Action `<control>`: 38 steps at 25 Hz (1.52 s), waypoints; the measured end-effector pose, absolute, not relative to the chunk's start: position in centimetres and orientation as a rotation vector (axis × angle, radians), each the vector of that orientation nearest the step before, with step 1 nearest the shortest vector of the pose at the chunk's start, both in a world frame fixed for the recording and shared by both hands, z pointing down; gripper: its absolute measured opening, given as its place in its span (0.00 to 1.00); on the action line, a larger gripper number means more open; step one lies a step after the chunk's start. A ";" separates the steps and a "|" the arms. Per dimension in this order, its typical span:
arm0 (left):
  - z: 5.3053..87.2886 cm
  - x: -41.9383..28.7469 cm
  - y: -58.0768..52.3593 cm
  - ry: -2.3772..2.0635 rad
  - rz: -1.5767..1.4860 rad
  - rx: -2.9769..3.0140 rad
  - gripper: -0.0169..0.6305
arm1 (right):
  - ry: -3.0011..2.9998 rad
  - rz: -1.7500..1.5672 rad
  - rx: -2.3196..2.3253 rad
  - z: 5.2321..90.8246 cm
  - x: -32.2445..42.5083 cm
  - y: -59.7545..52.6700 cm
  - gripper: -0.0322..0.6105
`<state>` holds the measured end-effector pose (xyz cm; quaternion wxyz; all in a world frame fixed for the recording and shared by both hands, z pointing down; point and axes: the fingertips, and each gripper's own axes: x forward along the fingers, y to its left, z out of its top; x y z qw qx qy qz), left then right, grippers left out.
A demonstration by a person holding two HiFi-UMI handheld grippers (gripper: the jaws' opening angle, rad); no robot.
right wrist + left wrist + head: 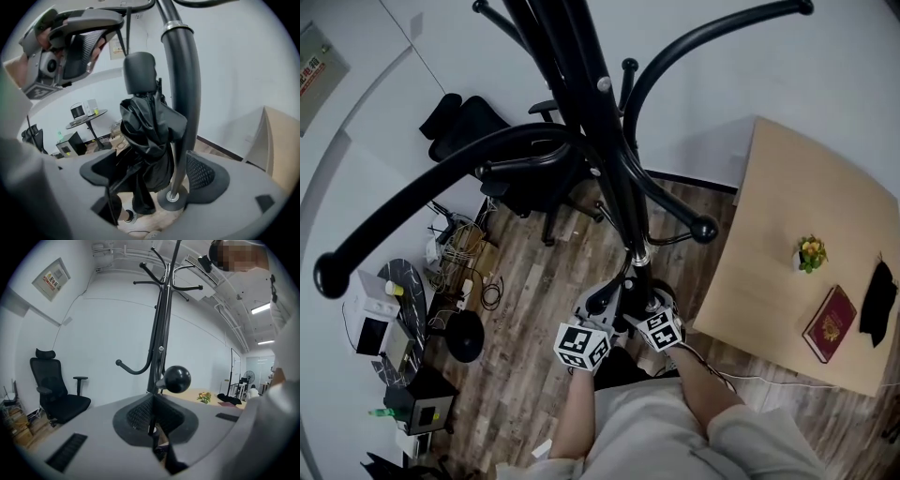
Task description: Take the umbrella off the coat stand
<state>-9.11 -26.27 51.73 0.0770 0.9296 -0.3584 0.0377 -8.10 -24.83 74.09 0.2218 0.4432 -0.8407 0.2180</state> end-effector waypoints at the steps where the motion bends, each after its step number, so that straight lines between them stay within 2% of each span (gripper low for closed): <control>1: 51.7 -9.1 -26.2 -1.074 0.119 2.787 0.06 | -2.321 0.627 1.244 74.3 -8.2 -25.1 0.75; 8: 51.1 -9.3 -25.6 -1.058 0.157 2.784 0.06 | -2.231 0.712 1.275 75.6 -10.3 -26.6 0.74; 9: 51.1 -9.4 -25.4 -1.058 0.166 2.788 0.06 | -2.222 0.706 1.271 75.5 -10.6 -26.6 0.69; 10: 51.0 -9.5 -25.3 -1.060 0.173 2.792 0.06 | -2.220 0.691 1.272 75.4 -10.8 -26.7 0.51; 12: 51.0 -9.7 -25.3 -1.067 0.181 2.798 0.06 | -2.236 0.672 1.277 75.1 -11.0 -26.7 0.48; 38: 50.4 -10.9 -26.0 -1.223 0.176 2.780 0.06 | -2.276 0.594 1.236 71.3 -10.3 -25.7 0.45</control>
